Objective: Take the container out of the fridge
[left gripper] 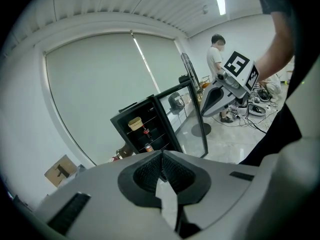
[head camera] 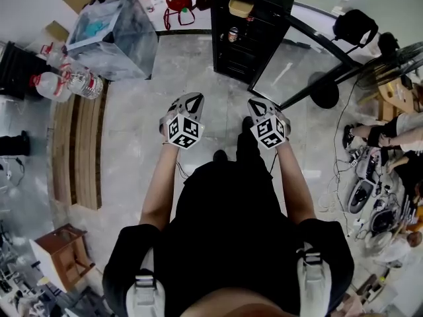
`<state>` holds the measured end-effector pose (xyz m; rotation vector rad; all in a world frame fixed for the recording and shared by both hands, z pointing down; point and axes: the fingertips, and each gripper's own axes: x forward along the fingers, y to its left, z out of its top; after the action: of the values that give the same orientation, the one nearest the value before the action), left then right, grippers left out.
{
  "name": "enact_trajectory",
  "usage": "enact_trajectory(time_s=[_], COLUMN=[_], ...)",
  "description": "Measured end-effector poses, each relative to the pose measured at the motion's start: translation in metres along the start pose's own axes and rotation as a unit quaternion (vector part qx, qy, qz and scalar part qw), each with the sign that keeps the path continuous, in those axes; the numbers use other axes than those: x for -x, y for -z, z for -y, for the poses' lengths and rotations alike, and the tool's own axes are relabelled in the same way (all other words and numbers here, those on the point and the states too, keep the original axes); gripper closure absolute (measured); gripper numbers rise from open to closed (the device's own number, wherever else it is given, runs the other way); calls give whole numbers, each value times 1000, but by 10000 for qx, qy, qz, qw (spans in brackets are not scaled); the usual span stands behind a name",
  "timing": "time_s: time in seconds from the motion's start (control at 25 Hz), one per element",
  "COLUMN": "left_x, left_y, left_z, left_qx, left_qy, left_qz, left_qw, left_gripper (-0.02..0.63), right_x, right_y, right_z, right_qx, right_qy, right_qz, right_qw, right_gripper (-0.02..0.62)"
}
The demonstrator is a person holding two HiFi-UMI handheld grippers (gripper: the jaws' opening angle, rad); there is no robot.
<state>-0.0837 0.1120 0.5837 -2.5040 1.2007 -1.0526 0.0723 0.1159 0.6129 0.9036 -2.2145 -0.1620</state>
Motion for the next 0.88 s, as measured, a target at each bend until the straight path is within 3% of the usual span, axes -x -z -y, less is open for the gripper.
enact_trajectory(time_s=[0.88], left_x=[-27], left_y=[-10], left_z=[-10], left_qx=[10], left_qy=[158], left_qz=[25], left_qw=[9999], left_gripper=[581], right_x=[-12], right_y=[4], right_z=[28], right_qx=[2], right_qy=[-12], right_qz=[-102], right_qw=[9999], right_gripper=[597])
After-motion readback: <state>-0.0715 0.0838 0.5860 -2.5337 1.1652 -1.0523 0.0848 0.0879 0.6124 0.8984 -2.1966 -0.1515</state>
